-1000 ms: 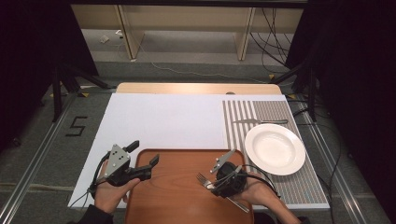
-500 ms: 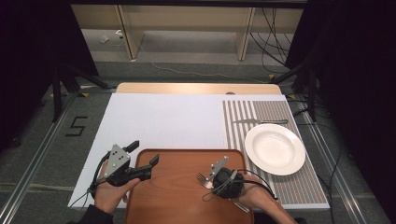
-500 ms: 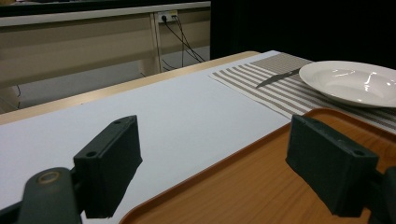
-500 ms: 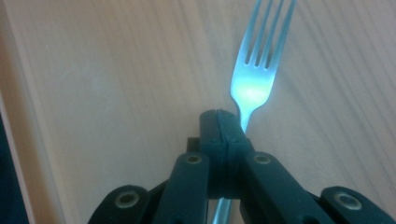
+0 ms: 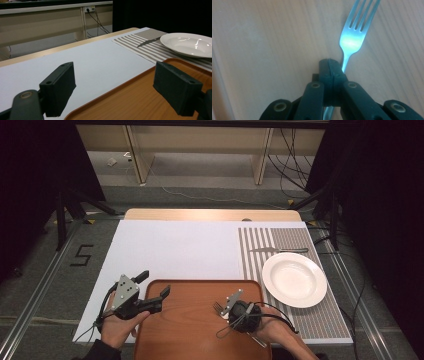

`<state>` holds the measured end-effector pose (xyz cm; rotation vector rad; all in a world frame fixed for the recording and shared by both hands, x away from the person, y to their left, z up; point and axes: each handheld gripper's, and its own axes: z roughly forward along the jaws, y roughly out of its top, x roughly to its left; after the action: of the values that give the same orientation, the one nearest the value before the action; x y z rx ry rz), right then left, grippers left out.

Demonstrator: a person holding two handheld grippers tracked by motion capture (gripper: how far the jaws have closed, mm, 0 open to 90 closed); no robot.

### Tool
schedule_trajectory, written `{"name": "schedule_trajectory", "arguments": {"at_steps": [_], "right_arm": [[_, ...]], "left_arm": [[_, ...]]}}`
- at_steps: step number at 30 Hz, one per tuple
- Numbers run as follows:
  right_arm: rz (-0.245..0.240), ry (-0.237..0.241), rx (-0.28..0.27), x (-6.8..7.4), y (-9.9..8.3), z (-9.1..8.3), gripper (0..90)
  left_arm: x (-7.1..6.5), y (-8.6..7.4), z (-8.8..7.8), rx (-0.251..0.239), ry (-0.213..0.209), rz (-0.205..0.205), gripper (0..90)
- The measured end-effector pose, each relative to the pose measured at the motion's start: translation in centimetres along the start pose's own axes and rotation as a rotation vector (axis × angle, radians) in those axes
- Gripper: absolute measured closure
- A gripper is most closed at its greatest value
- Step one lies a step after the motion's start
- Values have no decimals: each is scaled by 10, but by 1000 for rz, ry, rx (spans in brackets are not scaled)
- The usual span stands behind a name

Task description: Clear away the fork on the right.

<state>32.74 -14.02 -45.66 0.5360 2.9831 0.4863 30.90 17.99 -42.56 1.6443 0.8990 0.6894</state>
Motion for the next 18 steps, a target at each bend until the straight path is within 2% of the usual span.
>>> {"name": "schedule_trajectory", "arguments": {"at_steps": [7,9,11,18], "right_arm": [[34,-27,23,-5,-3,-2,900],[30,-34,30,-7,-4,-3,900],[43,-32,33,-8,-4,-3,900],[45,-33,41,-12,-7,-4,900]], "left_arm": [[0,0,0,-1,0,-1,170],[0,0,0,-2,0,-1,170],[0,0,0,-1,0,-1,170],[0,0,0,-1,0,-2,170]]}}
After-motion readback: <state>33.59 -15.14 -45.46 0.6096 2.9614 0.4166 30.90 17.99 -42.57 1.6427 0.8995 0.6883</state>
